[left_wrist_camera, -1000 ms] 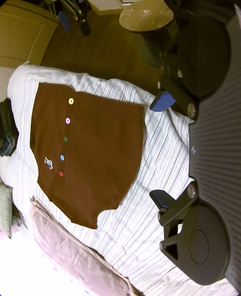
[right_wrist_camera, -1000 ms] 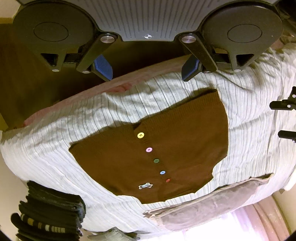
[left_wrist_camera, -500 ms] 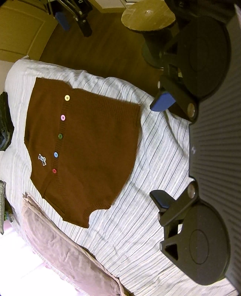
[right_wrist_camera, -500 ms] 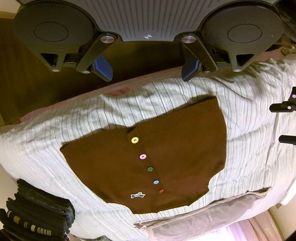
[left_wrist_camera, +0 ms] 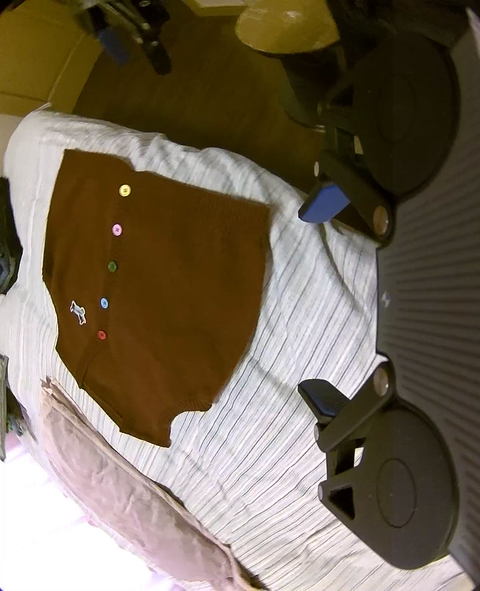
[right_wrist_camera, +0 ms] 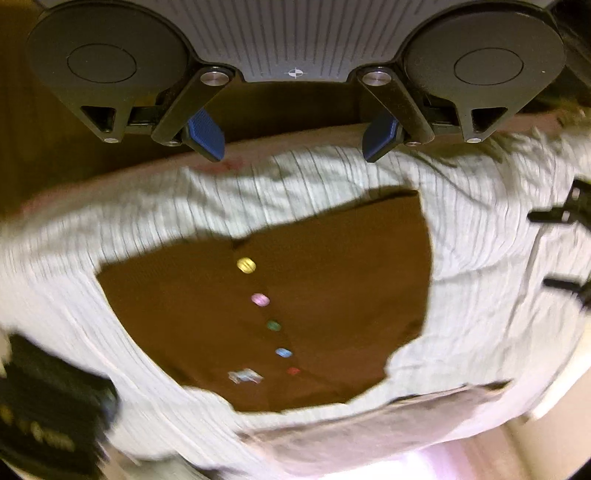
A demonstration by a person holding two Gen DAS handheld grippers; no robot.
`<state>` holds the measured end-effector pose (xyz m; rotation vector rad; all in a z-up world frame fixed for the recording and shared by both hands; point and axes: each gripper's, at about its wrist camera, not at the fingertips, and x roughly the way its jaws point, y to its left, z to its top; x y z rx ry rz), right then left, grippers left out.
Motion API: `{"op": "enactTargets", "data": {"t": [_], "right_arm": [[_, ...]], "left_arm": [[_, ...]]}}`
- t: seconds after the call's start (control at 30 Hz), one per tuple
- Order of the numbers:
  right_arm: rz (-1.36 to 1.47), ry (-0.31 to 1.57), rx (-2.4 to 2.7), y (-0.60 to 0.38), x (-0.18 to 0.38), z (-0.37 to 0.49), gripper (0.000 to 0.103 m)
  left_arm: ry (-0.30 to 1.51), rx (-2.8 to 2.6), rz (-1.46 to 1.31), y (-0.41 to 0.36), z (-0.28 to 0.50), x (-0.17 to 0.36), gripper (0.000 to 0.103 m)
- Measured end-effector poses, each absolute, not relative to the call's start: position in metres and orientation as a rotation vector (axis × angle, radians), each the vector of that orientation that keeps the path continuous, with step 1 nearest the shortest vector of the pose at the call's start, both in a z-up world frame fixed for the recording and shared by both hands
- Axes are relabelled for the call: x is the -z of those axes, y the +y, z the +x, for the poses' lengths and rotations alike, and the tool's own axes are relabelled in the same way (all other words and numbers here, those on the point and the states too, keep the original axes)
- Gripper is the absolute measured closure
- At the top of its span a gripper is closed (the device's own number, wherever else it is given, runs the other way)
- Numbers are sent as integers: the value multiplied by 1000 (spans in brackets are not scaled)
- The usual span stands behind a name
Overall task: Fold clothes
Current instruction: 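Open both tools and step back from the flattened brown cardigan, then grasp the cardigan side edge with both tools and lift it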
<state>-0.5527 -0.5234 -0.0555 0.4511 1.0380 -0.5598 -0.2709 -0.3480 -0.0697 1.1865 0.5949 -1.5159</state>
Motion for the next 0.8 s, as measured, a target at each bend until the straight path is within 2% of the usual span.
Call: {"op": "enactTargets", "data": {"t": [0.23,0.4,0.43,0.47,0.6,0.73,0.8], "right_arm": [[214,1061,406,-478,63,-486,19],[171,1086,401,-459,92,-438,20],[169,1095,408,-458,101,-428,35],[167,1104,416,-457,110,-419,43],[182,1140,436,-455,145,-389,43],[133,1189,411,-447,175,-362,44],[84,1236,403,-445,189,-352,54]], "left_arm": [[300,1627,1403,-366,-236,93,14],[-18,1761,1567,-402,-199,135,18],[-93,1791,1598,-411,-193,146,19],[-159,1821,1623,-419,-187,157,22],[-429,1931,1712,-447,-164,198,31],[-593,2038,1747,-467,-148,224,42],[-677,2091,1761,-478,-139,236,51]]}}
